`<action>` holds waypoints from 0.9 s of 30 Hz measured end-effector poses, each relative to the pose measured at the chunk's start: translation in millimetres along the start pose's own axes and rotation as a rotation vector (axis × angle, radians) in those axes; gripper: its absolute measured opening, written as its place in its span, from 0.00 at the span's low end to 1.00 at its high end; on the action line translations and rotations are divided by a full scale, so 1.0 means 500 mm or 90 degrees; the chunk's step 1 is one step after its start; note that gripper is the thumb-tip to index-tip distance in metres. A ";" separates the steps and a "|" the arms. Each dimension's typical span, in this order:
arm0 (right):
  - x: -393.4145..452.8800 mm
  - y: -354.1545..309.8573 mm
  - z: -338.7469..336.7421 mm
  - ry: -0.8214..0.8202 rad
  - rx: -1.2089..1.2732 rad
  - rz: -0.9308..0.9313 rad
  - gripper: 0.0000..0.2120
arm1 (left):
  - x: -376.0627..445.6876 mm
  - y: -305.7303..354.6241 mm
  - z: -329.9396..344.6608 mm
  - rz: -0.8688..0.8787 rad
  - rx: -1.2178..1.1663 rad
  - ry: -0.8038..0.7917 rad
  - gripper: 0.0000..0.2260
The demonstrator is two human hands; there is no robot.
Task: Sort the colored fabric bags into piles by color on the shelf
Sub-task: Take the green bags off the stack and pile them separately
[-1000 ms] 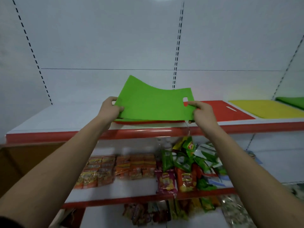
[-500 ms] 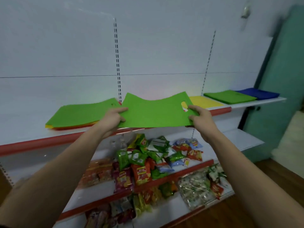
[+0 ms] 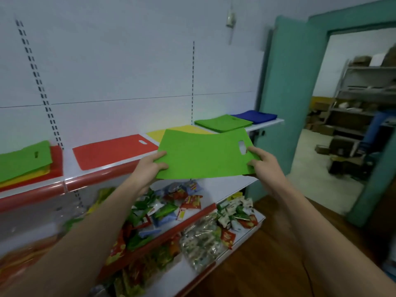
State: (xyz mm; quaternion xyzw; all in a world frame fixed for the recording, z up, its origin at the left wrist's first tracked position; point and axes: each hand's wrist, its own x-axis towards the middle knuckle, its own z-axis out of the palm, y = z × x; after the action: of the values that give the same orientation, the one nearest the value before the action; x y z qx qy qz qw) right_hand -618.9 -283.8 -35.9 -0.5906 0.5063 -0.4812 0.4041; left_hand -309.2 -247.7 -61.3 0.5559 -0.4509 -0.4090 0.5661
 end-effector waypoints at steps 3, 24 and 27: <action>0.043 0.036 -0.055 0.047 -0.039 0.009 0.24 | 0.064 -0.015 0.077 0.001 0.023 -0.044 0.24; 0.372 0.238 -0.275 0.153 -0.158 0.077 0.23 | 0.520 -0.128 0.430 0.033 0.102 -0.218 0.27; 0.434 0.265 -0.309 0.147 -0.140 0.085 0.23 | 0.561 -0.136 0.474 0.022 0.077 -0.219 0.27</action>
State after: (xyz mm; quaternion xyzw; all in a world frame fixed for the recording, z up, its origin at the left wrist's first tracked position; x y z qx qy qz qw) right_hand -792.6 -517.8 -96.8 -0.5373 0.6369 -0.4596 0.3073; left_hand -463.0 -583.1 -119.3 0.5029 -0.5744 -0.4605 0.4529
